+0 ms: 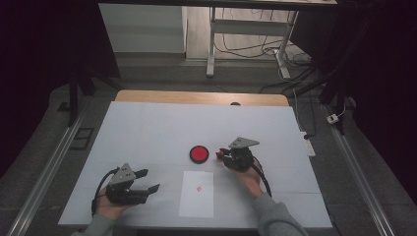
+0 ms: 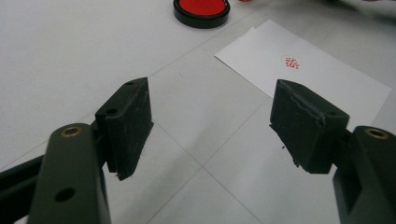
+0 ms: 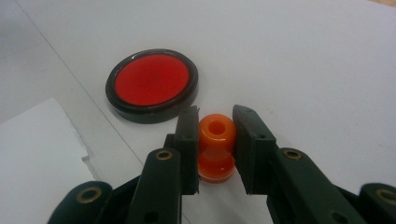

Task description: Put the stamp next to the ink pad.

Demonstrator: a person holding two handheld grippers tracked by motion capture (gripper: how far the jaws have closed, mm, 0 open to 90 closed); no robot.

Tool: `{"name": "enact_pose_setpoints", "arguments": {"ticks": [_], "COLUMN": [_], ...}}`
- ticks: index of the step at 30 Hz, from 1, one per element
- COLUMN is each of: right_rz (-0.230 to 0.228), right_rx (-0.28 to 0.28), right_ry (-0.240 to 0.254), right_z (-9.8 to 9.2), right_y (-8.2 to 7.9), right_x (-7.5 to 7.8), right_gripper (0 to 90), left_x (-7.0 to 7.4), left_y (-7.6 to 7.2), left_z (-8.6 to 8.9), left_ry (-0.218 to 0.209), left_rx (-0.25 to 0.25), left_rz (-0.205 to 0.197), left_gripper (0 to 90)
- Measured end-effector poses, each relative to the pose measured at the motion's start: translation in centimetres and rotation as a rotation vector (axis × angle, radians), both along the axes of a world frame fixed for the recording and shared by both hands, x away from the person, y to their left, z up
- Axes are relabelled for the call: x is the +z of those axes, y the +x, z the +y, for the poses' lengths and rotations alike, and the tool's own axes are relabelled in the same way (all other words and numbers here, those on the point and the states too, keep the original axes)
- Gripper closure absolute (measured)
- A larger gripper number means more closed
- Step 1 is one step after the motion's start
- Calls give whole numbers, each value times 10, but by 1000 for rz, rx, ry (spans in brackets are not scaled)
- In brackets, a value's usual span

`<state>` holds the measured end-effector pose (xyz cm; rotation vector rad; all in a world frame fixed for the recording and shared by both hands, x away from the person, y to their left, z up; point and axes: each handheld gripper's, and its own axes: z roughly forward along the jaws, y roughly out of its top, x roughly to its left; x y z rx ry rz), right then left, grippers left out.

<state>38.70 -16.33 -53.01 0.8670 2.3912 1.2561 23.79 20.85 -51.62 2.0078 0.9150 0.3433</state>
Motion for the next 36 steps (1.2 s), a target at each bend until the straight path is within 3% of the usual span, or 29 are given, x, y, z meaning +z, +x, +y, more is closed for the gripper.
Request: {"name": "enact_pose_setpoints", "arguments": {"ticks": [9,12,15,19,25,36], "right_rz": [-3,-14,-28,-34,-47,-77], "right_rx": [1,2,-6,-3,8,34], "right_ry": [-8,-13,27,76,96,82], "right_z": [0,1,-1,-5,-9,-13], "right_y": [-1,-2,-2,-4,-6,-15], "right_x": [0,1,4,10,15,25], "right_gripper": [710,625,549,512,502,490], "left_x": [0,0,0,0,-1,-1], "left_y": [0,0,1,2,3,5], "left_z": [0,0,1,2,3,1], "left_ry": [-2,-2,-6,-12,-13,-3], "left_rx": [0,2,6,5,16,21], "left_rz": [0,0,0,2,12,15], "left_gripper": [296,296,295,295,295,295]}}
